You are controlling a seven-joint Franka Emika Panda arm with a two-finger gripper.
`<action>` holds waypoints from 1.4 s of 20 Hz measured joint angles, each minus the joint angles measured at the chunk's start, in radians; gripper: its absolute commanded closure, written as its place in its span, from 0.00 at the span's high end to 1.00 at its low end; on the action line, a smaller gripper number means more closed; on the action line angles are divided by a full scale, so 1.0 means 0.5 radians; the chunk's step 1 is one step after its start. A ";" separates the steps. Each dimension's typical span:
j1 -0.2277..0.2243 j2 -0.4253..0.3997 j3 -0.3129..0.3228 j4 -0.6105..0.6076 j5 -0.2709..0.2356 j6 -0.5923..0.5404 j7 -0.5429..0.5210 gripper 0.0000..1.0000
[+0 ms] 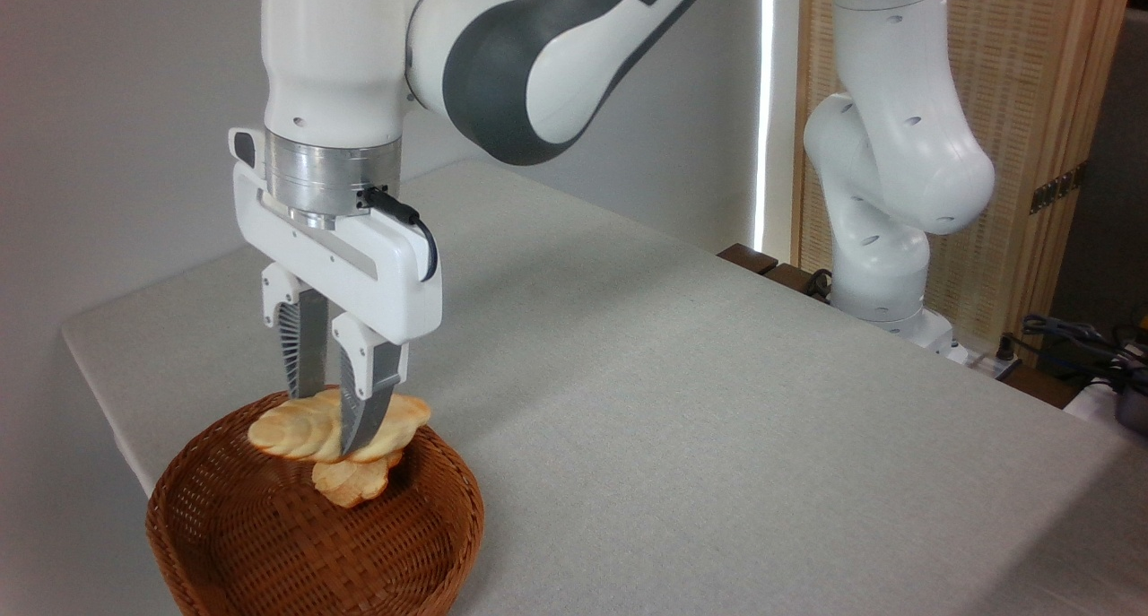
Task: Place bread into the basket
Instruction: 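Lower the bread into the basket and open the gripper, then raise the open gripper up away from the basket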
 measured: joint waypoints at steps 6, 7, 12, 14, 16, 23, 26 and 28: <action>-0.004 0.035 0.005 0.023 -0.031 0.071 0.000 1.00; -0.005 0.035 0.005 0.023 -0.031 0.071 0.000 1.00; -0.006 0.035 0.004 0.027 -0.031 0.071 0.000 1.00; -0.006 0.035 0.004 0.028 -0.031 0.046 0.000 1.00; -0.006 0.027 0.005 0.031 -0.031 -0.048 0.000 1.00; -0.005 -0.030 0.007 0.091 0.138 -0.523 0.000 1.00; -0.005 -0.032 0.007 0.099 0.167 -0.632 0.005 1.00; -0.005 -0.032 0.007 0.099 0.175 -0.657 0.010 1.00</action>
